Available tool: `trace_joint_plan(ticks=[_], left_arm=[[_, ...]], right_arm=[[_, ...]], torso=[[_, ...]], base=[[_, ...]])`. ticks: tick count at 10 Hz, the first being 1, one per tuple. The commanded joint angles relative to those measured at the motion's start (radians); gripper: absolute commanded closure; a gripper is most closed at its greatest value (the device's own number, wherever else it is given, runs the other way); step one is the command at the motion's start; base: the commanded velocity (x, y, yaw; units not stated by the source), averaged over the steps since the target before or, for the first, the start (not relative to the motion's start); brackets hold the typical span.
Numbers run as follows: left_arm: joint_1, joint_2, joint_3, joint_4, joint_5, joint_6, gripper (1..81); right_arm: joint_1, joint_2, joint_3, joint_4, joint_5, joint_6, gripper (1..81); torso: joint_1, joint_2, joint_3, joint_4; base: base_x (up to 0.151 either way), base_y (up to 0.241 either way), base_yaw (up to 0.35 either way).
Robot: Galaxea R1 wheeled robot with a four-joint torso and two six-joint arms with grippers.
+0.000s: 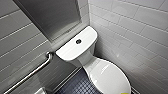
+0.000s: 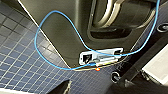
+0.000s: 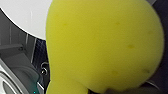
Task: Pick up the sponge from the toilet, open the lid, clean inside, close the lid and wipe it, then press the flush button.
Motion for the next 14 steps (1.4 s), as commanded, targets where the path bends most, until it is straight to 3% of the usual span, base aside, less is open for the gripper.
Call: trace_joint_plan(ticks=[1,5,6,8,10,14], left_arm=[[0.016,-0.020,0.008,-0.026,0.095,-0.001,1.0],[-0.041,-0.024,0.046,-0.064,0.093,-0.001,1.0],[-0.059,-0.030,0.083,-0.073,0.095,-0.001,1.0],[-0.082,-0.035,0.119,-0.076,0.098,-0.003,1.0],[-0.096,-0.032,0.119,-0.081,0.095,-0.003,1.0],[-0.114,-0.029,0.111,-0.125,0.095,-0.003,1.0]], right_arm=[[-0.052,-0.046,0.033,0.003,-0.043,0.003,81.1],[-0.162,-0.036,0.004,-0.002,0.006,0.002,81.1],[-0.191,-0.016,-0.011,-0.014,0.007,0.002,81.1],[-0.251,0.030,-0.057,-0.046,0.033,0.002,81.1],[-0.329,0.104,-0.171,-0.069,0.101,0.000,81.1],[-0.470,0.286,-0.471,-0.074,0.223,-0.006,81.1]], torso=[[0.000,0.000,0.000,0.000],[0.000,0.000,0.000,0.000],[-0.064,0.100,0.000,0.000],[-0.073,0.113,0.078,0.000],[-0.107,0.167,0.121,0.000],[-0.202,0.312,0.258,0.000]], base=[[0.000,0.000,0.000],[0.000,0.000,0.000],[0.000,0.000,0.000],[0.000,0.000,0.000],[0.000,0.000,0.000],[0.000,0.000,0.000]])
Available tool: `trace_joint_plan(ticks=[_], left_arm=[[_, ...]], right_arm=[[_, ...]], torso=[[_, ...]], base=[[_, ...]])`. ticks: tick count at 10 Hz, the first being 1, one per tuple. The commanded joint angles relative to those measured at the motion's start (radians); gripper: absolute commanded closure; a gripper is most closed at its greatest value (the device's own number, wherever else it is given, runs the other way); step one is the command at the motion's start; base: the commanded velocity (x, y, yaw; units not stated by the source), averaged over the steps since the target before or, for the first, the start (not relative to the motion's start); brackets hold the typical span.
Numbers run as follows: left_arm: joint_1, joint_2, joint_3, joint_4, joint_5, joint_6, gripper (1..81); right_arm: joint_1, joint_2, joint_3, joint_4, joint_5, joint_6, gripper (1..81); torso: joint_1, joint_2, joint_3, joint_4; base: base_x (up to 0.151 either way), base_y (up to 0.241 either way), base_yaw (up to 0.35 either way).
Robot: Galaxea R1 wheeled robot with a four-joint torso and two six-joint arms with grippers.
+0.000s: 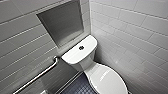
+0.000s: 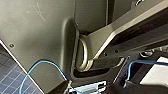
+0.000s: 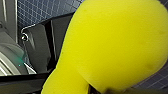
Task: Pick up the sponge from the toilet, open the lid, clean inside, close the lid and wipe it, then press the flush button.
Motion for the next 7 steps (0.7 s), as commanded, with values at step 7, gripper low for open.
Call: trace_joint_plan(ticks=[7], left_arm=[[-0.001,-0.001,-0.025,-0.037,0.092,0.004,1.0]], right_arm=[[-0.231,0.376,-0.670,-0.125,0.312,-0.025,81.1]], torso=[[-0.204,0.312,0.261,0.000]], base=[[0.000,0.000,0.000]])
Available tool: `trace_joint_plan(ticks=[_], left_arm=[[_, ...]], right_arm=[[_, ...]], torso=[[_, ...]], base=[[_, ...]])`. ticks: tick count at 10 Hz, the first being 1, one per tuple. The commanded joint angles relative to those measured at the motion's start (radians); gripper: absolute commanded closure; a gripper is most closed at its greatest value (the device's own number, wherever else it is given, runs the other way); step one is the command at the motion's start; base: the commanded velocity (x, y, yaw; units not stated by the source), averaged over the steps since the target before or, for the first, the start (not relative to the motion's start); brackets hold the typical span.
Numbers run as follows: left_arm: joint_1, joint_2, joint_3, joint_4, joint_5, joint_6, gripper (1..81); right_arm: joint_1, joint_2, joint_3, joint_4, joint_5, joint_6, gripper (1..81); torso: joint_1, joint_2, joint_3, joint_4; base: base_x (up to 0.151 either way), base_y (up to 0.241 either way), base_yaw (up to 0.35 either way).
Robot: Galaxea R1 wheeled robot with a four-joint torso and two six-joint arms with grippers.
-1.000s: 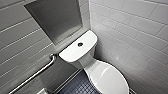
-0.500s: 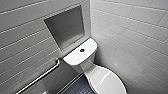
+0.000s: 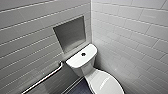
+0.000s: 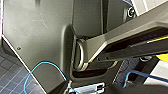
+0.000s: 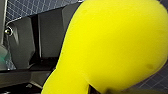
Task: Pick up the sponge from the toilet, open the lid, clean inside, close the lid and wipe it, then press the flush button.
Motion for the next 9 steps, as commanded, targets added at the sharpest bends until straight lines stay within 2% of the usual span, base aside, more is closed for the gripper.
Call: trace_joint_plan(ticks=[1,3,4,5,8,9], left_arm=[[-0.011,-0.006,0.009,-0.016,0.088,0.004,1.0],[-0.013,-0.003,0.000,-0.018,0.088,0.004,1.0],[-0.013,0.011,-0.026,-0.016,0.088,0.004,1.0],[-0.011,0.031,-0.062,-0.016,0.089,0.004,1.0],[-0.010,0.085,-0.160,-0.018,0.091,0.005,1.0],[-0.010,0.086,-0.160,-0.018,0.092,0.005,1.0]], right_arm=[[-0.082,0.145,-0.222,-0.081,0.106,-0.008,81.1],[-0.098,0.205,-0.299,-0.101,0.106,-0.008,81.1],[-0.102,0.225,-0.314,-0.115,0.106,-0.006,81.1],[-0.110,0.239,-0.328,-0.121,0.105,-0.008,81.1],[-0.124,0.264,-0.358,-0.158,0.105,-0.006,81.1],[-0.128,0.264,-0.361,-0.161,0.105,-0.006,81.1]], torso=[[-0.062,0.096,0.095,0.000],[-0.109,0.167,0.167,0.000],[-0.133,0.203,0.105,0.000],[-0.152,0.231,0.132,0.000],[-0.211,0.321,0.152,0.000],[-0.235,0.357,0.216,0.000]], base=[[0.000,0.000,0.000],[0.000,0.000,0.000],[0.000,0.000,0.000],[0.000,0.000,0.000],[0.000,0.000,0.000],[0.000,0.000,0.000]])
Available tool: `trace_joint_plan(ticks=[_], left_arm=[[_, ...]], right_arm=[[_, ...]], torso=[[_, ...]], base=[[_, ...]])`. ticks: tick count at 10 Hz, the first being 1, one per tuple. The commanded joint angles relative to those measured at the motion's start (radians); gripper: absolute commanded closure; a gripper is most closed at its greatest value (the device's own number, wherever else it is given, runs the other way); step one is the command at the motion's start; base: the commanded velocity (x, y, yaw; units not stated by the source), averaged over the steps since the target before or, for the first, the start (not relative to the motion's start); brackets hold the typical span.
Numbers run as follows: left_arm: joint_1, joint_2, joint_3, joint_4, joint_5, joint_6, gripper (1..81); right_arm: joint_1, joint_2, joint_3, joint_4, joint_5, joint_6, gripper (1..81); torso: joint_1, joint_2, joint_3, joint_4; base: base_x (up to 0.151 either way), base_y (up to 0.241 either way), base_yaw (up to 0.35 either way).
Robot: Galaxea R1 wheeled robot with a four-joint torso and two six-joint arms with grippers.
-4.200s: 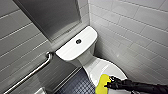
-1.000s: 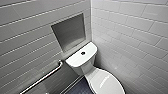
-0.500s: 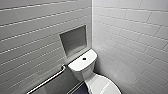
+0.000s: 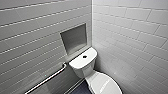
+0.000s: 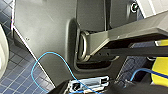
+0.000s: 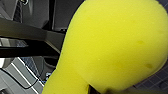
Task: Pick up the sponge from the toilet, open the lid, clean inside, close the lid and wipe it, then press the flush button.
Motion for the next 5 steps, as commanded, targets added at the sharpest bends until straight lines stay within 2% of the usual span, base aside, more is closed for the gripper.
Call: trace_joint_plan(ticks=[1,2,5], left_arm=[[-0.024,0.002,-0.001,-0.013,0.085,0.005,1.0],[-0.024,0.000,-0.001,-0.013,0.083,0.005,1.0],[-0.024,0.009,-0.017,-0.015,0.082,0.004,1.0]], right_arm=[[0.004,-0.008,-0.006,-0.023,-0.034,-0.002,81.1],[0.004,-0.005,-0.006,-0.023,-0.034,-0.002,81.1],[0.004,0.005,-0.018,-0.022,-0.038,-0.002,81.1]], torso=[[-0.062,0.096,0.100,0.000],[-0.012,0.020,0.109,0.000],[-0.024,0.039,0.199,0.000]], base=[[0.000,0.000,0.000],[0.000,0.000,0.000],[0.000,0.000,0.000]])
